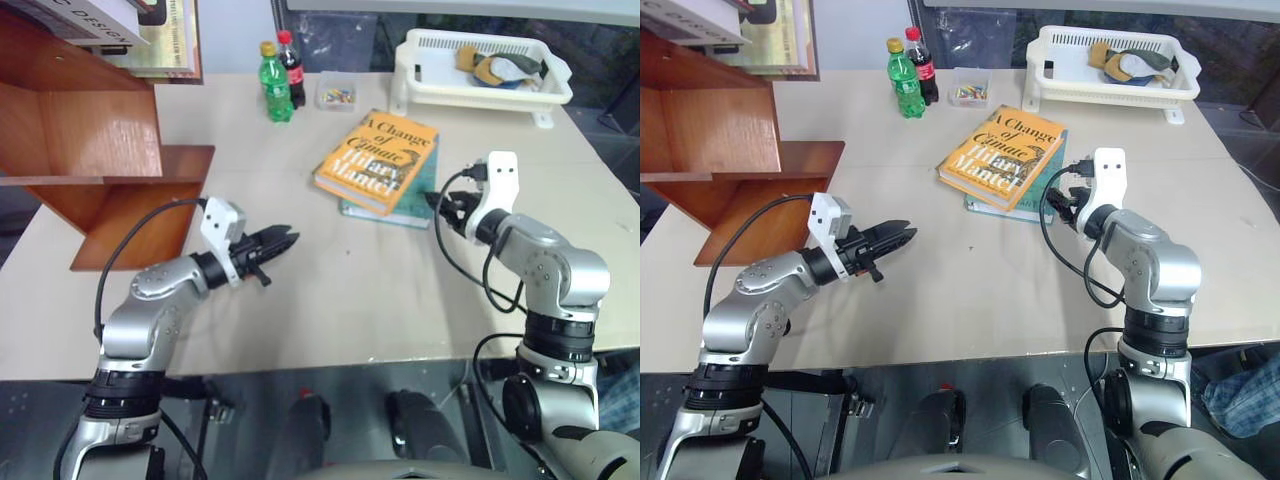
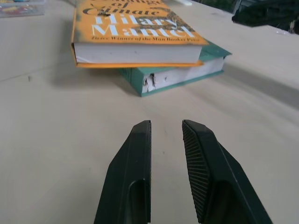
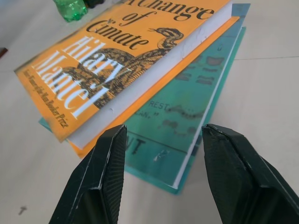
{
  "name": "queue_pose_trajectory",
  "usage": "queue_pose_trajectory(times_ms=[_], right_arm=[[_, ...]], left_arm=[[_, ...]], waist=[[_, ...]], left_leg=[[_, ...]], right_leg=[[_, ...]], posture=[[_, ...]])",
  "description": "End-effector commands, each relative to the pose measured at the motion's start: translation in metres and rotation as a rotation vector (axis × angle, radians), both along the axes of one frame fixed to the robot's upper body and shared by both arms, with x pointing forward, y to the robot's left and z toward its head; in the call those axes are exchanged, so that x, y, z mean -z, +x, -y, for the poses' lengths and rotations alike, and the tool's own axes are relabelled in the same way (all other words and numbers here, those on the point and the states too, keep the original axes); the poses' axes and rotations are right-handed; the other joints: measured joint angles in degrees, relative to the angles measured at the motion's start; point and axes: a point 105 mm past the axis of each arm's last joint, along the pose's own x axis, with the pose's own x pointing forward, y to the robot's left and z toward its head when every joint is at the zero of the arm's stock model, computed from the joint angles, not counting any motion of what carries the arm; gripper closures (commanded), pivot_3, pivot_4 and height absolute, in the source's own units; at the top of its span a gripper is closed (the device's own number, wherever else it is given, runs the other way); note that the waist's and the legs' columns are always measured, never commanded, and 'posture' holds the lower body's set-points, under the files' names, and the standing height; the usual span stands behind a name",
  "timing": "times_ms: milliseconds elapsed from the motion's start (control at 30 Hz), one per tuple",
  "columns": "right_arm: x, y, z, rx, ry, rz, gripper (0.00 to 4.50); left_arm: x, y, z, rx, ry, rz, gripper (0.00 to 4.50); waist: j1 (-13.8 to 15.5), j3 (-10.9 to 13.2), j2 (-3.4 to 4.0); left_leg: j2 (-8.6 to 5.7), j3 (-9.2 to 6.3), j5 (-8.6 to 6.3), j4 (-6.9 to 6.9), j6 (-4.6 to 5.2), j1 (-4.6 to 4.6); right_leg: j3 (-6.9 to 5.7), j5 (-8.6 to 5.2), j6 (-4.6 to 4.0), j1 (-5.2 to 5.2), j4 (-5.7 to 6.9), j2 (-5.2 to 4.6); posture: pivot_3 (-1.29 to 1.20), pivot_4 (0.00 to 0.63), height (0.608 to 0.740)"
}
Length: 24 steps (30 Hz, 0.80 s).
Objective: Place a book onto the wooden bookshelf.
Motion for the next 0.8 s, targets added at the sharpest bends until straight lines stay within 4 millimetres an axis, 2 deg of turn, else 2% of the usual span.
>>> queue_pose_trajectory(times_ms=[33,200,300,433,467,500,533,567,667,800], right_arm=[[-0.010,-0.002,0.002,0.007,0.037,0.032,1.91],[-0.010,-0.009,-0.007,-0.038,0.054,0.035,1.91],[-0.016,-0.014,-0.011,-0.065,0.040,0.073,1.91],[-0.037,-0.036,-0.020,-0.168,-0.062,0.240,1.85],[-0.041,-0.044,-0.023,-0.202,-0.097,0.285,1.22],[-0.043,-0.052,-0.026,-0.244,-0.129,0.319,0.98],[-0.044,-0.062,-0.030,-0.292,-0.151,0.352,0.48],[-0.045,-0.070,-0.034,-0.329,-0.165,0.378,0.06],[-0.047,-0.093,-0.042,-0.426,-0.172,0.426,0.02],[-0.042,-0.108,-0.046,-0.493,-0.218,0.437,0.02]], left_arm=[[-0.024,0.011,-0.009,-0.062,-0.121,-0.009,3.34],[-0.032,0.032,-0.005,-0.113,-0.322,-0.201,3.34],[-0.028,0.043,0.010,-0.096,-0.477,-0.356,3.34],[-0.023,0.063,0.028,-0.154,-0.626,-0.482,1.71],[-0.020,0.068,0.029,-0.183,-0.654,-0.504,1.08],[-0.019,0.071,0.029,-0.204,-0.676,-0.514,0.71],[-0.018,0.075,0.031,-0.220,-0.694,-0.524,0.23],[-0.017,0.078,0.032,-0.230,-0.705,-0.531,0.22],[-0.017,0.088,0.039,-0.256,-0.776,-0.559,0.22],[-0.011,0.099,0.048,-0.288,-0.828,-0.594,0.22]], waist=[[0.02,0.00,0.00],[-0.01,0.00,0.00],[-0.03,0.00,0.00],[0.38,0.00,-0.01],[0.29,0.01,-0.03],[0.19,0.01,-0.03],[0.04,0.01,-0.03],[0.07,0.01,-0.03],[-0.04,0.01,-0.04],[0.21,0.02,-0.05]], left_leg=[[0.00,-0.01,0.00,0.00,0.00,-0.01],[-0.01,-0.05,0.00,0.01,0.00,-0.02],[-0.03,-0.05,0.00,0.01,0.00,-0.03],[-0.06,-0.11,0.00,0.01,0.00,-0.09],[-0.08,-0.16,0.00,0.00,0.00,-0.12],[-0.08,-0.15,0.00,0.00,0.00,-0.13],[-0.10,-0.14,0.00,0.00,0.00,-0.12],[-0.10,-0.13,0.00,-0.02,0.00,-0.12],[-0.08,-0.14,0.00,-0.07,-0.01,-0.10],[-0.11,-0.15,0.00,-0.04,-0.01,-0.09]], right_leg=[[0.00,0.00,0.00,0.00,0.00,0.00],[-0.05,0.00,0.01,0.01,-0.01,0.01],[-0.03,0.00,0.02,0.01,-0.03,-0.01],[-0.08,0.00,0.03,0.00,-0.07,-0.02],[-0.12,0.00,0.03,0.01,-0.10,-0.05],[-0.10,0.00,0.03,0.01,-0.14,-0.05],[-0.10,0.00,0.04,0.01,-0.14,-0.05],[-0.08,0.00,0.04,0.01,-0.15,-0.05],[-0.09,-0.01,0.04,0.00,-0.17,-0.02],[-0.09,0.00,0.04,0.04,-0.17,-0.03]], posture=[[0.00,0.150,0.740],[0.00,0.150,0.740],[0.00,0.150,0.740],[0.00,0.150,0.740],[0.00,0.150,0.740],[0.00,0.150,0.740],[0.00,0.150,0.740],[0.00,0.150,0.740],[0.00,0.150,0.740],[0.00,0.150,0.740]])
